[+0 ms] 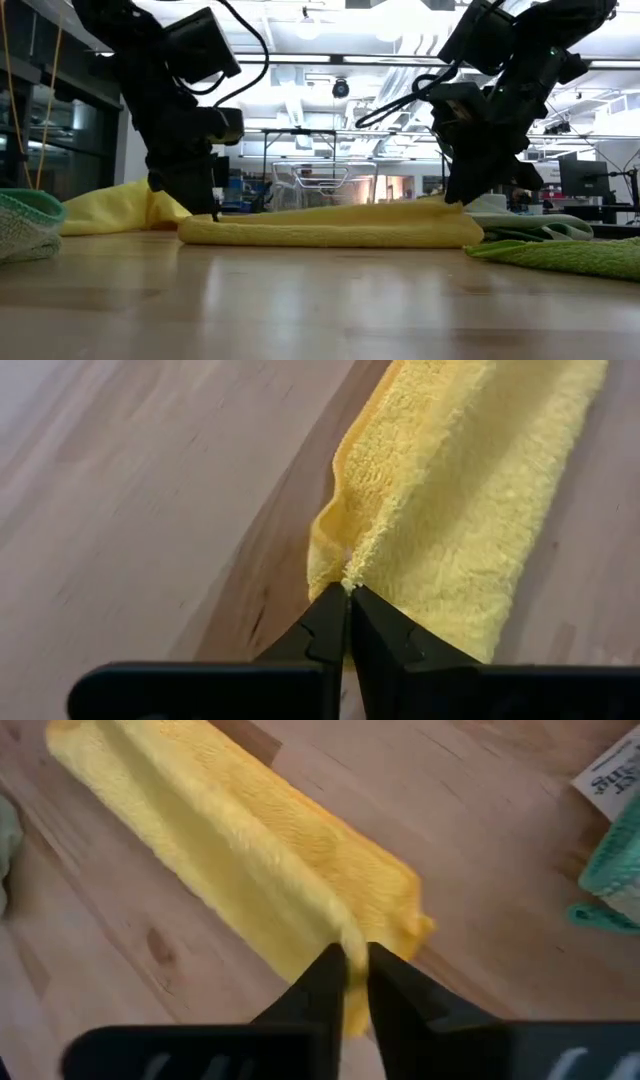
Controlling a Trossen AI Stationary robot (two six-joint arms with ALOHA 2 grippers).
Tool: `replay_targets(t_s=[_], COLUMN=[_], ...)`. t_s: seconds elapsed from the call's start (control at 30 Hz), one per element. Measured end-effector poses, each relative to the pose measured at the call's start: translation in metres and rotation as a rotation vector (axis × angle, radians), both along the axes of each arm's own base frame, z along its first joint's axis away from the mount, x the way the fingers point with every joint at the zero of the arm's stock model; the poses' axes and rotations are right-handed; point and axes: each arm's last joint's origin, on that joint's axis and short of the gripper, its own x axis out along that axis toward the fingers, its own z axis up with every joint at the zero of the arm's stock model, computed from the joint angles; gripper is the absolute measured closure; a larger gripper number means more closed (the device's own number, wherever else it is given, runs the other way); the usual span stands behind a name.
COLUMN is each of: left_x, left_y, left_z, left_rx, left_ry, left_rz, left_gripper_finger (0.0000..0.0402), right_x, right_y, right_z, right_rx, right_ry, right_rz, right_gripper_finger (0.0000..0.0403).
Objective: Fold microfiber towels
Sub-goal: Fold the right yellow towel
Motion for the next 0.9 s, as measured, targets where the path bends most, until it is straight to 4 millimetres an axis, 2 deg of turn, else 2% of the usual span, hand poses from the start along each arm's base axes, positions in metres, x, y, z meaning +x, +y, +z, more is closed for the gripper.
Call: replay_targets(t_s=[0.27, 0.43, 0.53, 0.7, 0.8, 0.9], left_x=[-0.003, -0.013, -0.021, -0.029, -0.027, -0.024], left_y=[0.012, 0.022, 0.027, 0.027, 0.02, 0.01], left_z=[0.003, 0.019, 0.035, 0.064, 0.076, 0.078], left_rx=[-0.006, 0.019, 0.051, 0.086, 0.094, 0.1], left_ry=[-0.002, -0.011, -0.062, -0.204, -0.295, -0.325], left_rz=[-0.008, -0.025, -0.032, -0.041, -0.078, -0.117], left_gripper_finger=[0.0321, 0.0278, 0.0258, 0.0241, 0.024, 0.0241], right_x=[0.0, 0.001, -0.001, -0.004, -0.007, -0.013], right_y=[-0.004, -0.007, -0.011, -0.013, -0.009, -0.006], right_z=[0.001, 0.003, 0.01, 0.025, 0.027, 0.017], right_rx=[-0.103, -0.148, -0.179, -0.193, -0.108, 0.023], right_ry=[-0.007, -0.025, -0.053, -0.14, -0.135, -0.043], right_rz=[-0.066, -0.006, 0.025, 0.119, 0.153, 0.07], right_gripper_finger=[0.0241, 0.0188, 0.0174, 0.0171, 0.0171, 0.0171])
